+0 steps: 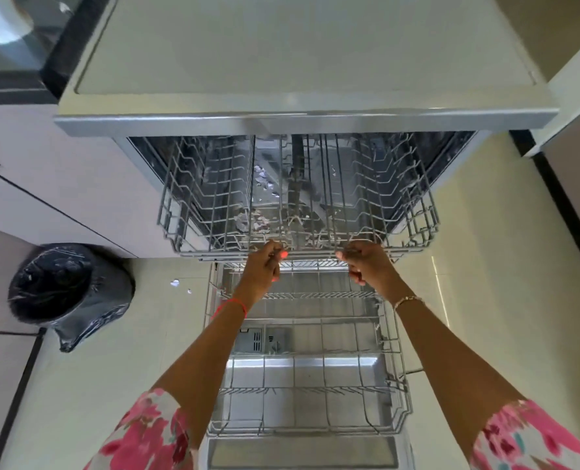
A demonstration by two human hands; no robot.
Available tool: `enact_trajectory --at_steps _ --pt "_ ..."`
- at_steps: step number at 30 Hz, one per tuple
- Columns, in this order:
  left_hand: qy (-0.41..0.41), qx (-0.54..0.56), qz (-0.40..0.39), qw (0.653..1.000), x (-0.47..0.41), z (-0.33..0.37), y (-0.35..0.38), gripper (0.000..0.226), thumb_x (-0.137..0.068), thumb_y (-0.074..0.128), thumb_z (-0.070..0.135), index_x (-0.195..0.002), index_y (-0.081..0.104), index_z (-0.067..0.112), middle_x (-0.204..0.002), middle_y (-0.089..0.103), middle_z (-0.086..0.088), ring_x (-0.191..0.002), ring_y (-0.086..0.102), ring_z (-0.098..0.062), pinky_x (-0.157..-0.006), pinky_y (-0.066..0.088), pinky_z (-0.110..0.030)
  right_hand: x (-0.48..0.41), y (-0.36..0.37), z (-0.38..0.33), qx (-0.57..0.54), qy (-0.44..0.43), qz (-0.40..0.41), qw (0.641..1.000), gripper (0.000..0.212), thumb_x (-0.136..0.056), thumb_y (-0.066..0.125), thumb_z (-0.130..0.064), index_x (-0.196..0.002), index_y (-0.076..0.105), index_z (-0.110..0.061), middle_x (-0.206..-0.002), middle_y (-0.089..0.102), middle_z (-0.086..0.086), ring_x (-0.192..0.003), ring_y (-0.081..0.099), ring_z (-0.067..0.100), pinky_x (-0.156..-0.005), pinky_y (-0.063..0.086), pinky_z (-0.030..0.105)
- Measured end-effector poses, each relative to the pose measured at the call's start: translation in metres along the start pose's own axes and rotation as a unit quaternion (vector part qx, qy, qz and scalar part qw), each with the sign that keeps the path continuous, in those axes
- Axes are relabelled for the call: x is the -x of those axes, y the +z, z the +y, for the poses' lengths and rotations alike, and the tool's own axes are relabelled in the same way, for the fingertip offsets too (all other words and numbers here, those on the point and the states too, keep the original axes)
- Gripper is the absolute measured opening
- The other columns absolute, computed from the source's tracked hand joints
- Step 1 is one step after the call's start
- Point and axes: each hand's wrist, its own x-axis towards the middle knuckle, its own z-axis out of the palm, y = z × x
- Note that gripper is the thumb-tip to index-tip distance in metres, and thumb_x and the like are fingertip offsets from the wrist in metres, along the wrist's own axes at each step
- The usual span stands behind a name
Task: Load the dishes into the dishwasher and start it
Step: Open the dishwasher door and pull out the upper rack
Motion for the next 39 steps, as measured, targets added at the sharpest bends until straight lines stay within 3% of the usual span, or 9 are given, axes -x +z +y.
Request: enact_trajectory --at_steps 4,11,14,18,21,24,27,33,39 --pt "-0.001 -0.008 -0.019 1.000 0.056 -0.014 0.007 0.006 -0.095 0.044 0.004 -0.095 0.050 0.004 -0.053 0.040 -0.005 -0.033 0.038 0.000 -0.041 0.033 -0.011 0.041 0.004 0.033 0.018 0.014 -0.012 1.000 0.014 -0.085 0.065 -0.012 -0.074 0.056 -0.011 -0.040 0.041 -0.005 -0.030 0.036 0.010 -0.036 0.031 0.016" --pt "-0.019 -0.003 -0.027 0.999 0.126 -0.037 0.014 0.017 -0.094 0.047 0.004 -0.080 0.050 0.013 -0.054 0.038 0.003 -0.038 0.037 0.002 -0.042 0.034 -0.010 0.103 0.013 0.069 0.029 0.034 -0.021 0.999 0.010 -0.084 0.067 -0.012 -0.079 0.060 -0.007 -0.035 0.042 -0.006 -0.030 0.037 0.008 -0.035 0.034 0.016" --pt "-0.025 -0.010 -0.018 0.999 0.155 -0.044 0.022 0.008 -0.094 0.049 0.009 -0.088 0.052 0.008 -0.056 0.039 0.003 -0.039 0.039 0.001 -0.043 0.035 -0.009 0.130 0.015 0.081 0.019 0.043 -0.020 0.999 0.016 -0.084 0.066 -0.010 -0.071 0.058 -0.013 -0.034 0.038 -0.008 -0.029 0.035 0.008 -0.034 0.032 0.016" --pt "-0.030 0.000 -0.007 1.000 0.188 -0.053 0.027 0.016 -0.094 0.049 0.006 -0.081 0.051 0.015 -0.050 0.043 0.010 -0.038 0.039 0.001 -0.043 0.036 -0.011 0.159 0.020 0.096 0.023 0.053 -0.033 0.998 0.015 -0.085 0.065 -0.008 -0.071 0.059 -0.012 -0.040 0.035 -0.002 -0.029 0.031 0.010 -0.034 0.031 0.016" --pt "-0.048 -0.003 -0.015 0.999 0.210 -0.054 0.031 0.005 -0.093 0.048 0.001 -0.091 0.052 0.004 -0.058 0.042 0.000 -0.036 0.040 0.001 -0.041 0.037 -0.010 0.177 0.021 0.110 0.029 0.063 -0.026 0.997 0.022 -0.084 0.067 -0.010 -0.065 0.056 -0.015 -0.040 0.037 0.000 -0.029 0.034 0.012 -0.034 0.031 0.018" --pt "-0.069 -0.022 -0.007 0.997 0.226 -0.055 0.037 0.013 -0.094 0.047 0.000 -0.104 0.055 -0.003 -0.065 0.048 0.001 -0.038 0.043 0.001 -0.041 0.037 -0.008 0.190 0.021 0.120 0.061 0.054 -0.029 0.996 0.023 -0.084 0.066 -0.013 -0.064 0.055 -0.015 -0.037 0.040 -0.002 -0.029 0.037 0.012 -0.035 0.031 0.018" --pt "-0.082 -0.025 -0.014 0.996 0.234 -0.058 0.040 0.014 -0.095 0.049 0.009 -0.103 0.055 0.000 -0.072 0.050 0.003 -0.042 0.045 0.004 -0.045 0.041 -0.008 0.199 0.020 0.123 0.080 0.047 -0.032 0.995 0.016 -0.085 0.065 -0.017 -0.071 0.059 -0.011 -0.041 0.044 0.001 -0.029 0.039 0.011 -0.036 0.032 0.019" --pt "-0.074 -0.042 -0.029 0.996 0.250 -0.064 0.038 0.006 -0.095 0.049 0.011 -0.093 0.054 0.010 -0.060 0.049 0.002 -0.040 0.044 0.003 -0.047 0.040 -0.010 0.216 0.022 0.128 0.065 0.067 -0.036 0.995 0.025 -0.085 0.066 -0.014 -0.065 0.051 -0.009 -0.042 0.037 -0.001 -0.029 0.036 0.011 -0.036 0.031 0.019" --pt "-0.077 -0.039 -0.044 0.995 0.269 -0.075 0.041 0.010 -0.094 0.050 0.013 -0.085 0.054 0.014 -0.057 0.047 0.000 -0.040 0.044 0.002 -0.049 0.040 -0.013 0.236 0.026 0.140 0.022 0.092 -0.024 0.995 0.024 -0.084 0.067 -0.010 -0.063 0.055 -0.009 -0.040 0.033 -0.003 -0.031 0.031 0.010 -0.038 0.028 0.018"
